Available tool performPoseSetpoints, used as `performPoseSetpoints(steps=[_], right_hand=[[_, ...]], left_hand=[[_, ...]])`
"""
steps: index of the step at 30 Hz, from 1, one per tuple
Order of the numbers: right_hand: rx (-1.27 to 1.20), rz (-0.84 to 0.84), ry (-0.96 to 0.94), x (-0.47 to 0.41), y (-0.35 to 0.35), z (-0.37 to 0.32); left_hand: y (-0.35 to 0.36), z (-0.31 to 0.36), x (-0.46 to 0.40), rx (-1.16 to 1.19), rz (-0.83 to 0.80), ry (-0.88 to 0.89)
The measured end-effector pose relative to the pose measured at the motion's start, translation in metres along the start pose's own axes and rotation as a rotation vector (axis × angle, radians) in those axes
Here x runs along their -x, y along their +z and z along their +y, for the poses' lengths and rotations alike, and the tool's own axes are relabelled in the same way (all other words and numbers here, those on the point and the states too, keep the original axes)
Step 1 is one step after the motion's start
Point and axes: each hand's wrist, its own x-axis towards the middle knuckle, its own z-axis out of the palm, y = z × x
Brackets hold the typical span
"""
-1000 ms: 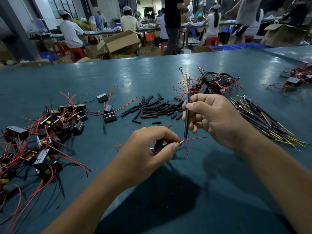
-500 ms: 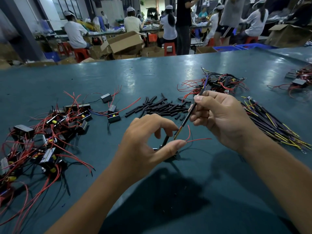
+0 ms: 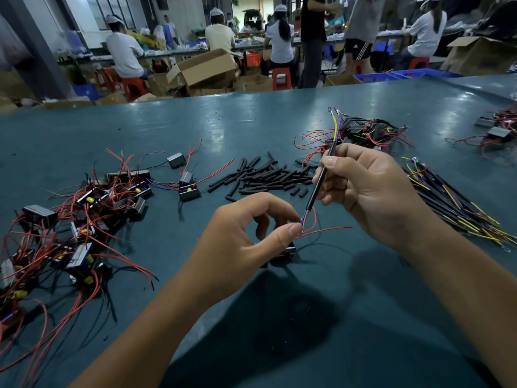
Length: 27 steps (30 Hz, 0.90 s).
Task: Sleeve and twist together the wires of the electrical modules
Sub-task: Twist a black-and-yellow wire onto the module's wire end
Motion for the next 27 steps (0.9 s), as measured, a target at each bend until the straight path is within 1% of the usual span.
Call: performPoseSetpoints(steps=[6,13,18,22,25,27], right_hand=[[0.023,0.033,0.005,-0.0006,-0.0004,0.0009],[0.037,0.068,-0.016,0.0008,0.0039,0.0008],[0.026,0.077,-0.019,0.0015,0.0056,0.0007],[0.028,0.080,0.000,0.0018,0.0037,0.0021],[0.015,0.090,0.053,0.0016,0.0038,0.0023],[0.065,0.125,0.116,0.0014,0.0027,0.0022]], left_hand=[[0.0012,-0.0028,-0.0011,-0.204,0.065,0.192],[0.0047,-0.0051,-0.0008,-0.333,0.151,0.310],[0.0058,-0.0029,-0.0008,-0.317,0.145,0.297],[0.0064,-0.0006,0.0001,-0.286,0.150,0.254],[0.0062,-0.0009,-0.0001,-0.258,0.174,0.238],[0.0056,-0.0017,-0.0006,-0.268,0.190,0.239]])
